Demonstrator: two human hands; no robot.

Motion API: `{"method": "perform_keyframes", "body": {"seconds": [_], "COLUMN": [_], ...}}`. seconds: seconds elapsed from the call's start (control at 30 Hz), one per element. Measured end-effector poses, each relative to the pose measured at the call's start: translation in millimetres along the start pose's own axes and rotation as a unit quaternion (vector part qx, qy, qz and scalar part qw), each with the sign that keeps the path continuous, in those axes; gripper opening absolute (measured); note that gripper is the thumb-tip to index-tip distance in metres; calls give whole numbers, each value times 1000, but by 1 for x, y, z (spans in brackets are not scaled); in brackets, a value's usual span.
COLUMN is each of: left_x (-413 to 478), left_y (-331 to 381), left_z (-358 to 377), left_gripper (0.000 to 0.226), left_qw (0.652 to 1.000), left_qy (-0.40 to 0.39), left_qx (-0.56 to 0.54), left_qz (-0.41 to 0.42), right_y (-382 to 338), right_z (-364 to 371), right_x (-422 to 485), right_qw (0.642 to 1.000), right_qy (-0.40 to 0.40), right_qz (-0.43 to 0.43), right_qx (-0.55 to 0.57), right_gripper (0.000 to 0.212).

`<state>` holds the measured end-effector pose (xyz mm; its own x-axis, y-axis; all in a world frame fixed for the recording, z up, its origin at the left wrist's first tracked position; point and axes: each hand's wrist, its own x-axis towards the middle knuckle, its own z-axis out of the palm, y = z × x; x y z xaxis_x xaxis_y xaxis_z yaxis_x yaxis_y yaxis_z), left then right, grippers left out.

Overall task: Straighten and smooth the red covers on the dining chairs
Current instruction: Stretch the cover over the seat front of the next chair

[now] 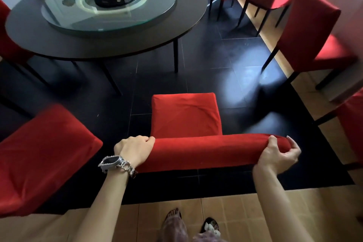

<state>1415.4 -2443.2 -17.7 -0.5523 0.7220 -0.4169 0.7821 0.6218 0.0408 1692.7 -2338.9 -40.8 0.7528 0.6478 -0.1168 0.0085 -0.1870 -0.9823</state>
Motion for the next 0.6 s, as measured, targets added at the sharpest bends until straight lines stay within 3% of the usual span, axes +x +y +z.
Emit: {"method": "perform_keyframes", "body": {"seconds": [0.07, 0.17, 0.33, 0.6], "left_x": [-2, -4, -7, -27], "left_y": [-1, -2, -4, -3], "left_z": [3, 6, 12, 14], "left_gripper": [49, 50, 50, 47], "left_qw": [1000, 1000, 1000, 998], "left_qy": [9, 18, 24, 38], "left_qx": [4, 5, 14, -13], "left_qz": [-1, -1, 10, -39], "right_y": [-3, -6, -4, -5], "right_z": [8, 12, 12, 26], "right_x": [0, -1, 4, 13], "right_qw": [994, 993, 994, 998], "right_qy": [60, 78, 73, 23], "right_qz": [73, 75, 78, 49], "right_qx": [53, 54, 29, 10], "right_gripper": [34, 33, 35, 34]}}
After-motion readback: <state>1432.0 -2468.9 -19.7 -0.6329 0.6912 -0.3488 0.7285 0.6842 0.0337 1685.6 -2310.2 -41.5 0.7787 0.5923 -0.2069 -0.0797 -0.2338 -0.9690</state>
